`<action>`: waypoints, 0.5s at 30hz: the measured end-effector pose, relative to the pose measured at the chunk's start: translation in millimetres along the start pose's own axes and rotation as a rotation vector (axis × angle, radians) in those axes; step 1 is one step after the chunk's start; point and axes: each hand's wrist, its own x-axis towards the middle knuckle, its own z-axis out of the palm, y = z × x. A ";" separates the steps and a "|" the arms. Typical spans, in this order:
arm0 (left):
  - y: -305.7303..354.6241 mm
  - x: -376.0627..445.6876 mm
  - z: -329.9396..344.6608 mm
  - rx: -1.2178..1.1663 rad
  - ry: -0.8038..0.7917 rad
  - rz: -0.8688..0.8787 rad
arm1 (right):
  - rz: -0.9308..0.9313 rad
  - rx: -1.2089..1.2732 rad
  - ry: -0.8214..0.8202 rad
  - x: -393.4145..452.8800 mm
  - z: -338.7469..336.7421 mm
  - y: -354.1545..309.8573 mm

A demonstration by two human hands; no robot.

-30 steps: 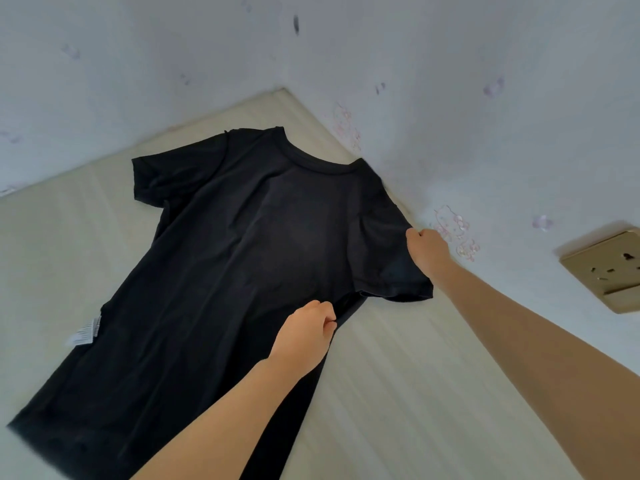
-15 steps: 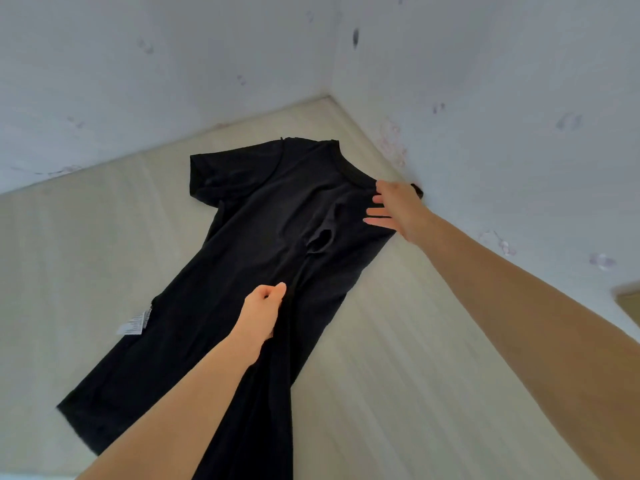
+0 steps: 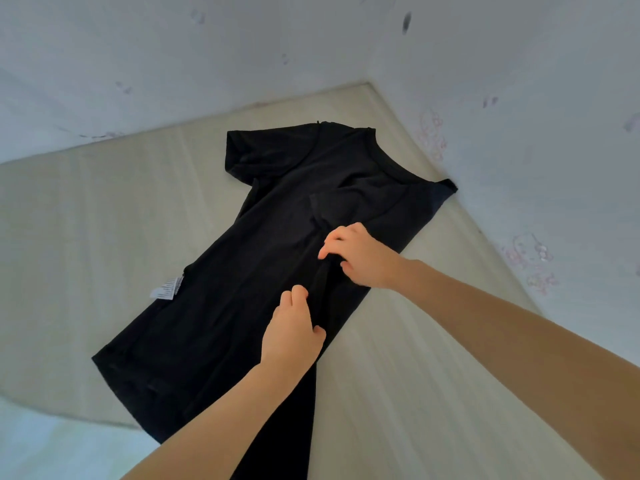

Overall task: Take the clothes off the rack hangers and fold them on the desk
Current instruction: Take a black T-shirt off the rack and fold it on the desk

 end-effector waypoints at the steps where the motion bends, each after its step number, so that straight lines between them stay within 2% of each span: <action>1: 0.3 -3.0 1.4 0.019 0.015 0.029 | -0.068 -0.054 -0.026 -1.1 3.0 -6.7; 5: -2.2 -17.4 9.1 0.184 0.012 0.062 | -0.121 -0.225 -0.119 -0.6 13.4 -25.3; 9: -10.2 -31.1 14.6 0.290 -0.036 0.024 | -0.053 -0.149 -0.067 1.7 13.3 -25.1; 12: -22.8 -38.9 8.0 0.277 -0.102 0.005 | -0.008 -0.171 -0.101 1.5 11.3 -19.1; 15: -44.8 -41.0 -12.1 0.110 -0.217 -0.039 | 0.043 -0.138 -0.148 1.0 9.8 -16.8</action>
